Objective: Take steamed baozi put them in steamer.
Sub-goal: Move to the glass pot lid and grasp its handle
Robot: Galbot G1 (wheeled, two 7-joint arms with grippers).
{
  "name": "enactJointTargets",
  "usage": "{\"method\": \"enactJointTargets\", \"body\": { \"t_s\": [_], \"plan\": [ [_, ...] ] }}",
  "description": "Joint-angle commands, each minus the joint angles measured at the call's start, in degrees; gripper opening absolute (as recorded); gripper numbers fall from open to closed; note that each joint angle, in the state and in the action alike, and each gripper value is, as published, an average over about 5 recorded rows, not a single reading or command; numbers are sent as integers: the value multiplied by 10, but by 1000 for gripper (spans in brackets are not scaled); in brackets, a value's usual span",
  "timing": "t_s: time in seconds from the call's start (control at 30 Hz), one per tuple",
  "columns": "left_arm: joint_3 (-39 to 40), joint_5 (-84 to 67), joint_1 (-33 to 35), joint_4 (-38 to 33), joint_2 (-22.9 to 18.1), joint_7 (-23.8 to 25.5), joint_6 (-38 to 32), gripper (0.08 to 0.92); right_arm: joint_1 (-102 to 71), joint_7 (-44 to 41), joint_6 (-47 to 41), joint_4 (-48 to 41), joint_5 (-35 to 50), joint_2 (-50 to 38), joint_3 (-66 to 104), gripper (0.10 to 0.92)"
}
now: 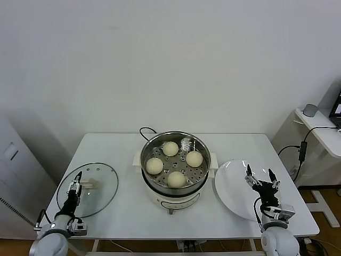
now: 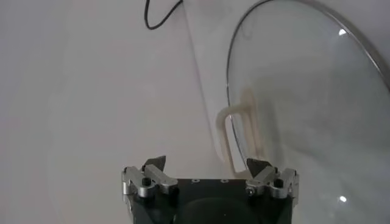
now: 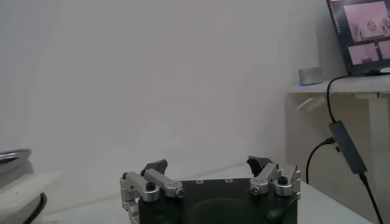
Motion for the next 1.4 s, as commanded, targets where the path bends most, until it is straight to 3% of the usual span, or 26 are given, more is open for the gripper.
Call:
{"method": "enactJointTargets", "body": {
  "t_s": [0.03,0.47,1.4],
  "plan": [
    [8,-7,-12,3,-2,8,26,823,0,0,2,-4,-1,1,-2,823],
    [23,-7,-44,28,-7,18,51,823,1,-1,4,-10,-3,3,-5,823],
    [33,-18,-90,98,-12,-12,54,808,7,-2,4,-21,-10,8,-5,823]
  ]
}}
